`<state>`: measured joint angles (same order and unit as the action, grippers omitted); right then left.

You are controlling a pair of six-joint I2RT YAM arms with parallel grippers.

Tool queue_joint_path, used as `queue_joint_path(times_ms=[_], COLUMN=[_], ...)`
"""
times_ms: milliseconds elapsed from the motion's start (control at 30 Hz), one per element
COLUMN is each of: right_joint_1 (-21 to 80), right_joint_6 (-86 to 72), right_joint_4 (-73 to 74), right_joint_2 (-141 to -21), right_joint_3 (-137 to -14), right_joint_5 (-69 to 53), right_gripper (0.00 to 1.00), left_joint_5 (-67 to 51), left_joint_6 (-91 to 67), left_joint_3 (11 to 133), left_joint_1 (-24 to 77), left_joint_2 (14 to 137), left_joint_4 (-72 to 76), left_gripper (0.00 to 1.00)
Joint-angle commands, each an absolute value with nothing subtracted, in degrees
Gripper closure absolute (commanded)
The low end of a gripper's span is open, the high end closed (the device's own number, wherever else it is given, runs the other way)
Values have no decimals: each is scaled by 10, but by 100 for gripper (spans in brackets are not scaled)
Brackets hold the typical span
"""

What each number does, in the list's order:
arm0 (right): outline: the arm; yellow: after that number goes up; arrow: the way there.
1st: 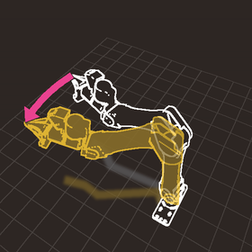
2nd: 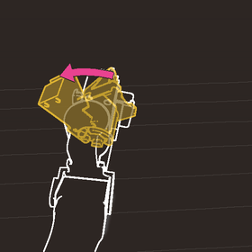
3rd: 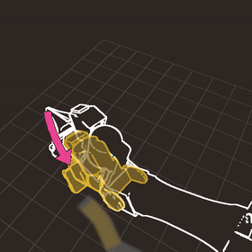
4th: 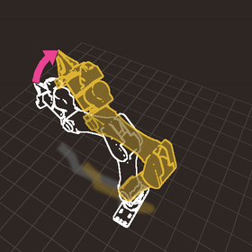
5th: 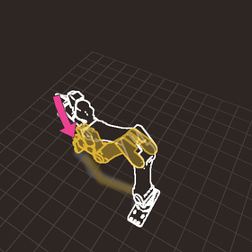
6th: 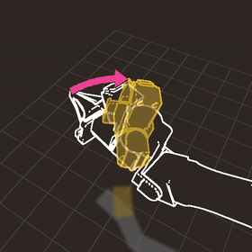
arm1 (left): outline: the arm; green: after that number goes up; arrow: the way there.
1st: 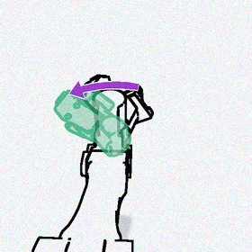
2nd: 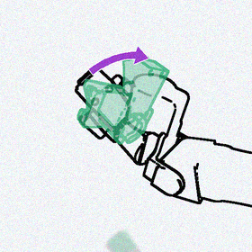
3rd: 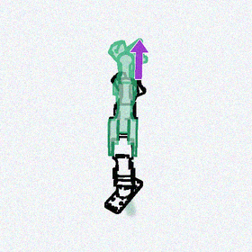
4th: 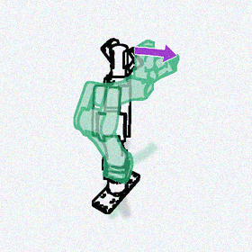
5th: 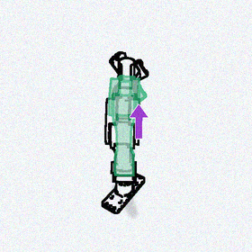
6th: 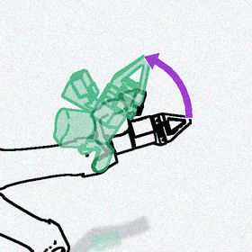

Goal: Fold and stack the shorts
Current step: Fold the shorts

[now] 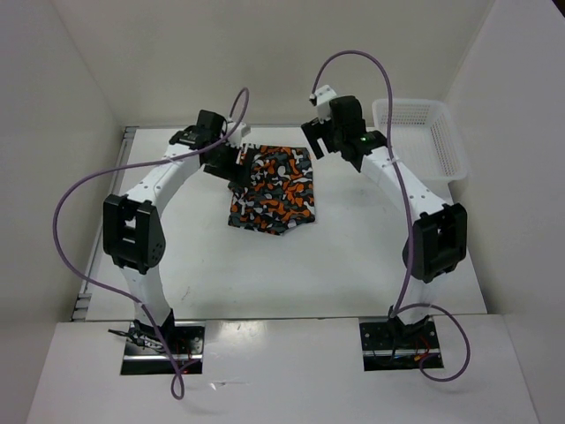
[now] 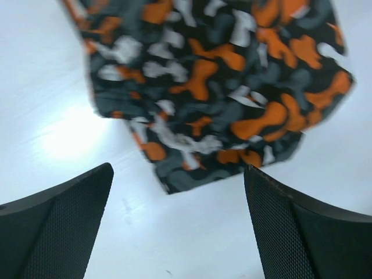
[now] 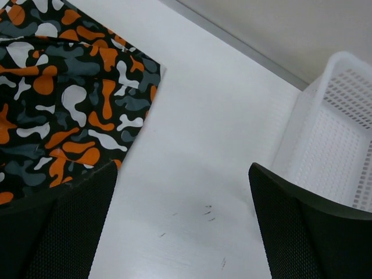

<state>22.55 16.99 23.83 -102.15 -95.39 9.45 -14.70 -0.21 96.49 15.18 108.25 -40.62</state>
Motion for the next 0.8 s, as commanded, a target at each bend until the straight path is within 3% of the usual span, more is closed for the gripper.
queue_joint_path(times_ms=[0, 333, 633, 767], right_joint_1=[215, 94, 57, 57], right_joint_6=[192, 209, 209, 162], right_joint_4=[208, 209, 221, 221], right_joint_2=[-973, -873, -824, -809], right_joint_3=[-923, -762, -708, -690], right_joint_5=[98, 60, 12, 47], right_gripper=[1, 1, 1, 1], left_joint_5=[-79, -79, -91, -91], left_joint_6=[0, 0, 0, 0], left_joint_3=[996, 932, 864, 858], left_joint_1=[125, -73, -127, -133], left_joint_2=[1075, 996, 964, 959], left_joint_4=[-370, -330, -314, -308], left_gripper=[0, 0, 0, 0])
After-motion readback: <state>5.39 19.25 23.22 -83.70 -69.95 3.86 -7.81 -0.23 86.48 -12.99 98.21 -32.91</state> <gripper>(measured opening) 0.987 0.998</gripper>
